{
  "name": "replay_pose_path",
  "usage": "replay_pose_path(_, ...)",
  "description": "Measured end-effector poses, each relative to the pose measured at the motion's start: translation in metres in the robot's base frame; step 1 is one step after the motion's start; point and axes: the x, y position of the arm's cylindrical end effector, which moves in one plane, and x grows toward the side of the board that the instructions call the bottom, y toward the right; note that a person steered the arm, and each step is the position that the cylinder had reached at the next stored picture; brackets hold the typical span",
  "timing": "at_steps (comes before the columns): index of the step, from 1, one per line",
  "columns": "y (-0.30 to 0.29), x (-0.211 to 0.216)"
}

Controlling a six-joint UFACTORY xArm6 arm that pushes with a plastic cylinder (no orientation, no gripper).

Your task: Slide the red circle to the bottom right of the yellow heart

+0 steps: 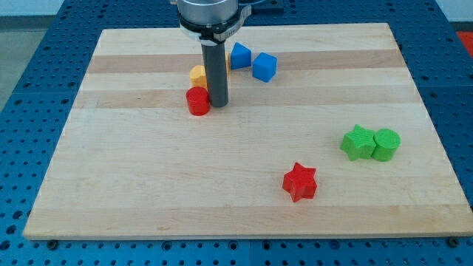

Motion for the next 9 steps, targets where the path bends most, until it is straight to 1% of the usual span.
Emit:
replay_pose_path(1,0.006,0.0)
replay_pose_path(2,0.049,0.005)
replay_pose_path(3,0.049,0.045)
replay_pose_path(4,0.019,0.089)
replay_pose_path(5,-0.012,0.102)
replay_pose_path(7,-0.068,0.078)
replay_pose_path(8,-0.068,0.044)
replay_pose_path(9,-0.068,0.034)
